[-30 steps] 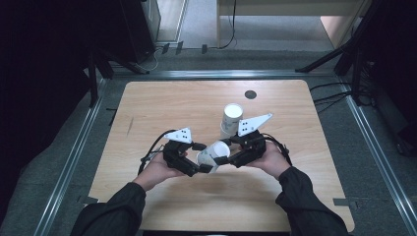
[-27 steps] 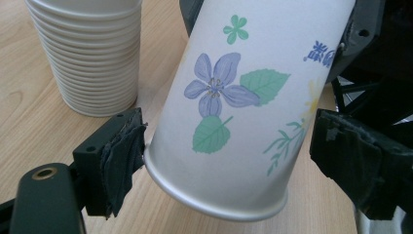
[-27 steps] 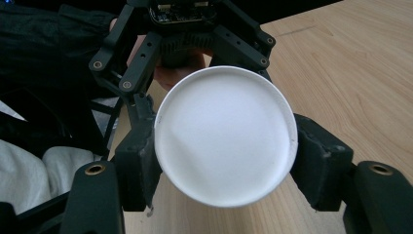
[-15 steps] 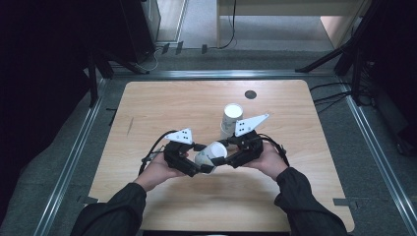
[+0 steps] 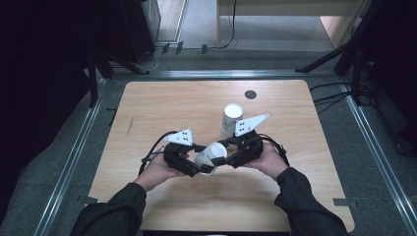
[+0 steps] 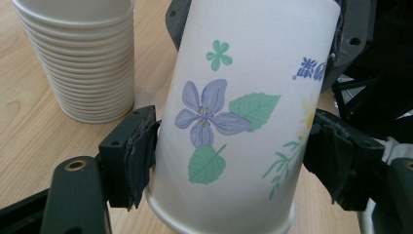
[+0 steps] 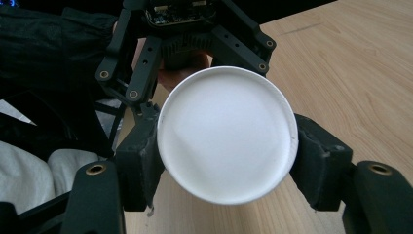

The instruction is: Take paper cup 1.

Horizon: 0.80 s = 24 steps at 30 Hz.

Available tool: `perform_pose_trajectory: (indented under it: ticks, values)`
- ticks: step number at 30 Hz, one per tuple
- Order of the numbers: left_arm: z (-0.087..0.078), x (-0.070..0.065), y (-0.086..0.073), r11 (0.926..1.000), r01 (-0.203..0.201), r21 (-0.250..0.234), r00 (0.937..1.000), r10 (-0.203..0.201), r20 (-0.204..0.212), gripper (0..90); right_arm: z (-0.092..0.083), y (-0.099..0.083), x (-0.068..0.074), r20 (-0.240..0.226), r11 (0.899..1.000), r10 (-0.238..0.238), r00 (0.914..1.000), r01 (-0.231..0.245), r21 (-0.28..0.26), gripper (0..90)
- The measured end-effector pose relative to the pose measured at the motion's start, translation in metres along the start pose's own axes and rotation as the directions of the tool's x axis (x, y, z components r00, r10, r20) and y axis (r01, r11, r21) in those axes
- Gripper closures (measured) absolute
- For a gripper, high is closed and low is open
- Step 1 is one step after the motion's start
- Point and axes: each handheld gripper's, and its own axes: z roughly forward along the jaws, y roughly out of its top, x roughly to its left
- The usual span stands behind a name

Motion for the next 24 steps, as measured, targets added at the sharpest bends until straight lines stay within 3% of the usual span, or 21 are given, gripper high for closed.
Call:
perform_pose_trajectory:
  ticks: [24]
  values:
    - [-0.0019, -0.001, 0.0005, 0.9998, -0.016, -0.01, 0.9999, 0.016, -0.003, 28.0, -0.0007, -0.0001, -0.0009, 0.003, 1.0, 0.011, 0.9999, -0.011, -0.01, 34.6]
